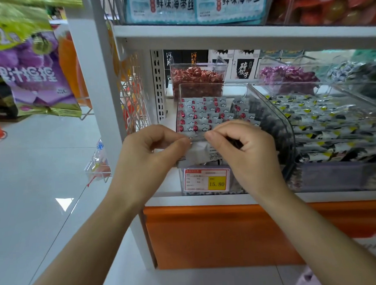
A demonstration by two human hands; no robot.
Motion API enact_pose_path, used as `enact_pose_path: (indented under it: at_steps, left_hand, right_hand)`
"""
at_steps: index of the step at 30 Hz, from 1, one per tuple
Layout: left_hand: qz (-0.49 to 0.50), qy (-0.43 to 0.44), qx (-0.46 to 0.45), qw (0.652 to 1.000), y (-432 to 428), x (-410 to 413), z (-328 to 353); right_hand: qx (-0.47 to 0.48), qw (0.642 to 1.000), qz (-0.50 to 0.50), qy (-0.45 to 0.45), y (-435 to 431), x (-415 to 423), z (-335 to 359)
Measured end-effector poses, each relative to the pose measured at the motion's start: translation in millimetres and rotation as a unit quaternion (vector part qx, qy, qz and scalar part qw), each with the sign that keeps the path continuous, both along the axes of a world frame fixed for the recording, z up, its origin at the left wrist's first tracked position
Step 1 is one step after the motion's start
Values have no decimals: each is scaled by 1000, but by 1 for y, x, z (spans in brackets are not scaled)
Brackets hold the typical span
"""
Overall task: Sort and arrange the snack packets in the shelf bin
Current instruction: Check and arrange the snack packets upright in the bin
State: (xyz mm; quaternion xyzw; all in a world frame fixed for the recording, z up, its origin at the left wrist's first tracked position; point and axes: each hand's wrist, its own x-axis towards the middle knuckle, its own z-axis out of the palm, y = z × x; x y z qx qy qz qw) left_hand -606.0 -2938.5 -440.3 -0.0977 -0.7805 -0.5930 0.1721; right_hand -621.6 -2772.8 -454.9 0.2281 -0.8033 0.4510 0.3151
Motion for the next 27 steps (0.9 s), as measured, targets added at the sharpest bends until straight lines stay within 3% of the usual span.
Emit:
enact_pose_path:
  at_steps: [9, 22, 27]
  left_hand:
    - [30, 35, -54, 997, -14, -5, 0]
    - [-42, 32, -58, 997, -9, -8, -1]
    - [-28, 42, -29, 998, -2, -12, -5]
  right_hand:
    - [1, 997, 50, -61, -3, 1, 2]
    - [43, 980, 116, -153, 31, -10, 22]
    - [-68, 967, 160, -184, 33, -12, 17]
